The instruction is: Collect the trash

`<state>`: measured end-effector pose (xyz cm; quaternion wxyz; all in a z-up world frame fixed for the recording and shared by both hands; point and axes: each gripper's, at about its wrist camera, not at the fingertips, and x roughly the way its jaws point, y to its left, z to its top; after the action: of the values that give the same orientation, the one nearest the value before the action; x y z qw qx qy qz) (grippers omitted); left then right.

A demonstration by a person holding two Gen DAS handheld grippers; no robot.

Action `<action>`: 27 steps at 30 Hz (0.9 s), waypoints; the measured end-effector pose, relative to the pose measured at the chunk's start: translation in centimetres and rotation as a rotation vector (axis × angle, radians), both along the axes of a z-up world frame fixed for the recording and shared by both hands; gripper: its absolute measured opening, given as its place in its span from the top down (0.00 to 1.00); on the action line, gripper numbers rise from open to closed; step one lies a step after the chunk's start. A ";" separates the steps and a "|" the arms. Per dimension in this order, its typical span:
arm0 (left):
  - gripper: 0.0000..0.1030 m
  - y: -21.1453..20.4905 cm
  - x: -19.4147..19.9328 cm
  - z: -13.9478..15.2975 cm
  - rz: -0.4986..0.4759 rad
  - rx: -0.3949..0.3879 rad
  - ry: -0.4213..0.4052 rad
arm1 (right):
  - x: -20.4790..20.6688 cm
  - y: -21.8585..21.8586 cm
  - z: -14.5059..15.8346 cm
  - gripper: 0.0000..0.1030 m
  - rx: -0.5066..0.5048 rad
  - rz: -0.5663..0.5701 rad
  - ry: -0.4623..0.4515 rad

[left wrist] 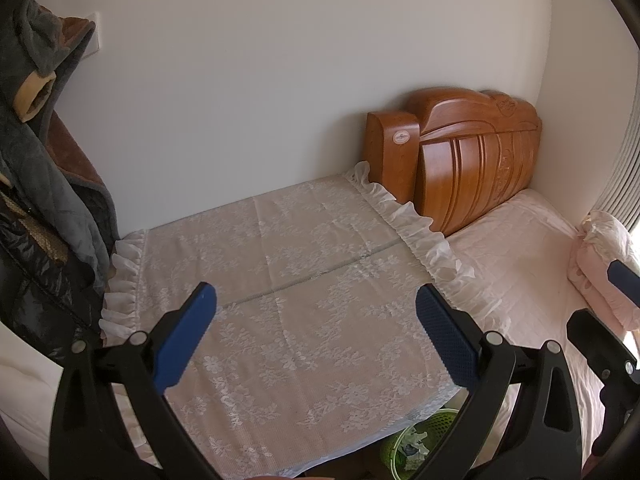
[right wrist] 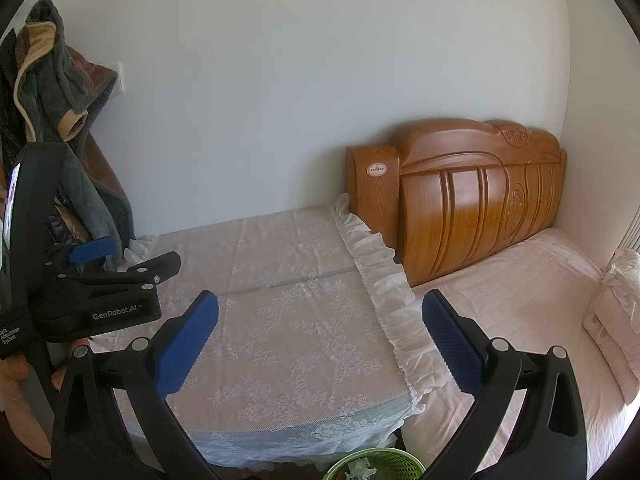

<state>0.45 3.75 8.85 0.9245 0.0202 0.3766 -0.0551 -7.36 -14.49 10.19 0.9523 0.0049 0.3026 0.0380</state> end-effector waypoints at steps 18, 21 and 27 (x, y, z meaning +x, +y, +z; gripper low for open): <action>0.07 0.8 0.9 -0.4 0.028 0.005 0.006 | 0.3 0.2 -0.4 0.02 -0.008 0.004 0.015; 0.07 0.6 1.0 -0.5 0.021 0.018 -0.004 | 0.2 0.1 -0.6 0.02 -0.007 0.006 0.019; 0.07 0.4 1.2 -0.9 -0.003 0.023 0.014 | 0.4 0.1 -1.0 0.02 -0.007 0.008 0.030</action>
<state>1.62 4.17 7.93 0.9214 0.0312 0.3839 -0.0522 -7.01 -14.39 9.21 0.9476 0.0010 0.3169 0.0406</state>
